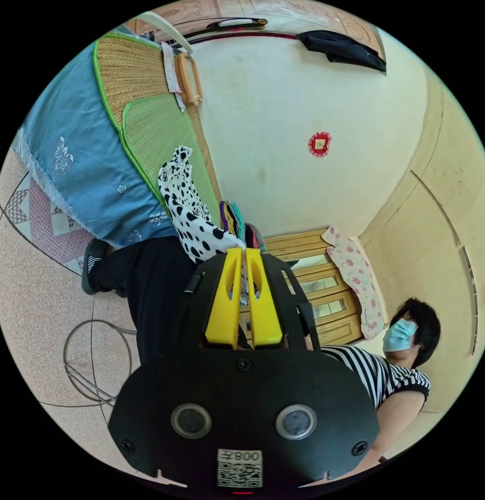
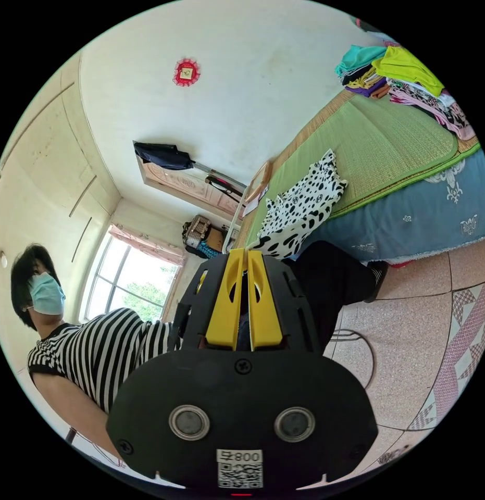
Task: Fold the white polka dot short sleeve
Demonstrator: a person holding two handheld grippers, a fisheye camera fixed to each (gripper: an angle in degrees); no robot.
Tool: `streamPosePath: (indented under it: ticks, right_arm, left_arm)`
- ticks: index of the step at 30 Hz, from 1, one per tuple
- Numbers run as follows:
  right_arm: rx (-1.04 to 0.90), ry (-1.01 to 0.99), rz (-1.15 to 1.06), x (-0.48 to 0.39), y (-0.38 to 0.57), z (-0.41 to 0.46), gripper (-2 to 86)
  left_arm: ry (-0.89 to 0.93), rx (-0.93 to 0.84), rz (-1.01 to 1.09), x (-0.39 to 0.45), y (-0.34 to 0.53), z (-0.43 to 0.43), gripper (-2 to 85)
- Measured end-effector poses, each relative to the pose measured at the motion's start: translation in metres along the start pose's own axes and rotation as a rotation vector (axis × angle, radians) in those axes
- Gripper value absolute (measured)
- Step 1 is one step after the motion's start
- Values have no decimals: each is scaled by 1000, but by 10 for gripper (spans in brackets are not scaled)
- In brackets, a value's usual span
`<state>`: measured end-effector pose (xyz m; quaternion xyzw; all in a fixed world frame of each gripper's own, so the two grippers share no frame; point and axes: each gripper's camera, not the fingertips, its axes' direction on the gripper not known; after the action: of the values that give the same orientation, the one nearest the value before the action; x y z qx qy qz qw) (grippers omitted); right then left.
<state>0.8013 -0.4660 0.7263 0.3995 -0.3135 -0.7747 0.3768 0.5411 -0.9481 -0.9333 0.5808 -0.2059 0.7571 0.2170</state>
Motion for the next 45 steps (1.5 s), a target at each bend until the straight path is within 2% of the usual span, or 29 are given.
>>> streamPosePath:
  ticks: [11, 22, 34, 45]
  right_arm:
    - [24, -15, -77, -26, 15, -24, 8]
    - [39, -20, -122, -46, -19, -31, 7]
    - [40, -18, -123, -49, -96, -16, 7]
    - [39, 33, -76, -32, -218, 17, 7]
  left_arm:
    - [82, 7, 83, 25, -5, -13, 9]
    - [137, -4, 146, 51, -49, -3, 10]
    - [142, -5, 139, 65, -121, 26, 8]
    - [102, -18, 137, 78, -225, 82, 10]
